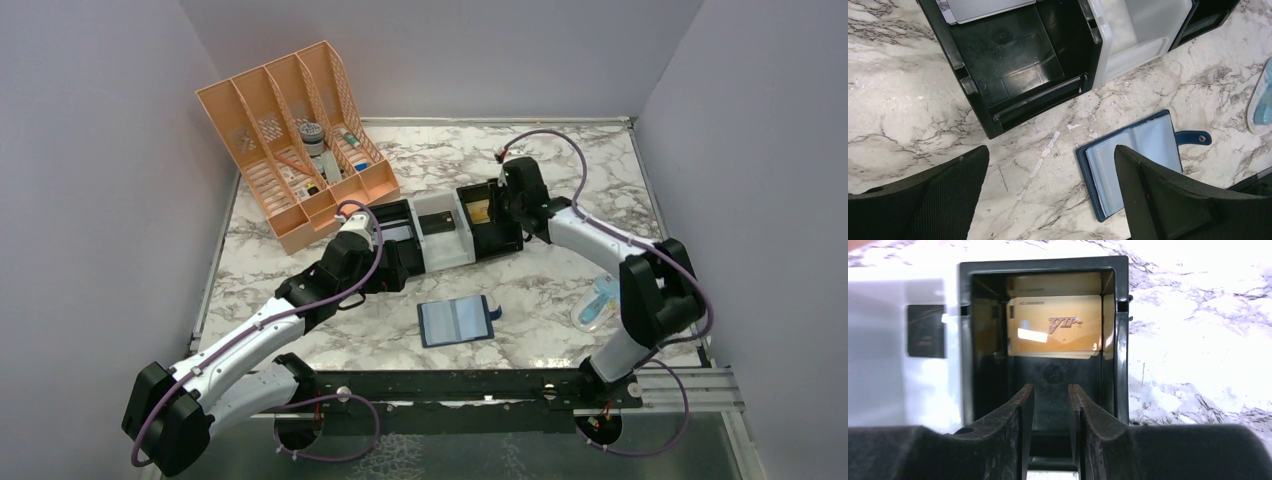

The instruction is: Take the credit cards out of the card holder

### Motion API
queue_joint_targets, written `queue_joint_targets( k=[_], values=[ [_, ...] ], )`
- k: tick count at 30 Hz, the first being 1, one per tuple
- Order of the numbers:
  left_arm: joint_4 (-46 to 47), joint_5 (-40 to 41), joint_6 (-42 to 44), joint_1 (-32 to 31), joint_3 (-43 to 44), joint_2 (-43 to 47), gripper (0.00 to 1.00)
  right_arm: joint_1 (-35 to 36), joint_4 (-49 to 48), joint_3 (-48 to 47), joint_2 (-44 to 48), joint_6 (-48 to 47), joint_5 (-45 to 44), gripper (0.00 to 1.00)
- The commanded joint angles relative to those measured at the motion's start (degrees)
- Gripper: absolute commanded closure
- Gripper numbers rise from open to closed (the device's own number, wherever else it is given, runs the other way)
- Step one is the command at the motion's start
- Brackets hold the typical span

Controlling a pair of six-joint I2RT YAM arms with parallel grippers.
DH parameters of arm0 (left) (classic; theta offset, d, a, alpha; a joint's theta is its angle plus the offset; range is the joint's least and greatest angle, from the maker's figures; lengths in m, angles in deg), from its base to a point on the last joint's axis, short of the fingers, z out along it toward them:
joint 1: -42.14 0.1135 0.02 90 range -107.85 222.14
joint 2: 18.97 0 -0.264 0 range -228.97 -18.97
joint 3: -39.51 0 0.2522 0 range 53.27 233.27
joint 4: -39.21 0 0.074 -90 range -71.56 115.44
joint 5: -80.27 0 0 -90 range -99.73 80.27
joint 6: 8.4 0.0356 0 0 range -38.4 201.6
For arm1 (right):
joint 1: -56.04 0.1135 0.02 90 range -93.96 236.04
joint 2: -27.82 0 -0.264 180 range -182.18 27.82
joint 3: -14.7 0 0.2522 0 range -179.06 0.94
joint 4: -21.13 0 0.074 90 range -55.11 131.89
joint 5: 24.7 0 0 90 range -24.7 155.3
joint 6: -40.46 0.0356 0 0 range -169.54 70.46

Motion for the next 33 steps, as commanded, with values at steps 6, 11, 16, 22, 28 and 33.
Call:
queue_joint_targets(
  k=[6,11,16,22,28,33],
  values=[
    [1.96,1.42,-2.73,0.22,-1.5,0.59,0.01,0.26,-4.36,11.46,16.63,6.68,6.94,0.6],
    [2.18,2.29,-3.77,0.32,-1.26,0.65,0.01,0.17,-10.77,20.19,24.87,9.66,6.61,0.3],
    [1.97,3.59,-5.1,0.34,-1.65,1.64,0.01,0.13,-12.45,26.11,30.7,13.89,5.0,0.0],
    [1.85,4.1,-5.82,0.31,-2.01,1.9,0.01,0.17,-17.23,30.58,33.83,15.54,19.08,0.14],
    [1.84,4.71,-6.22,0.34,-2.33,1.86,0.01,5.13,-16.2,30.41,31.0,19.59,20.2,0.3],
    [1.48,4.97,-6.27,0.33,-2.55,2.18,0.01,18.56,-9.15,27.85,29.68,19.84,2.35,0.34]
  ],
)
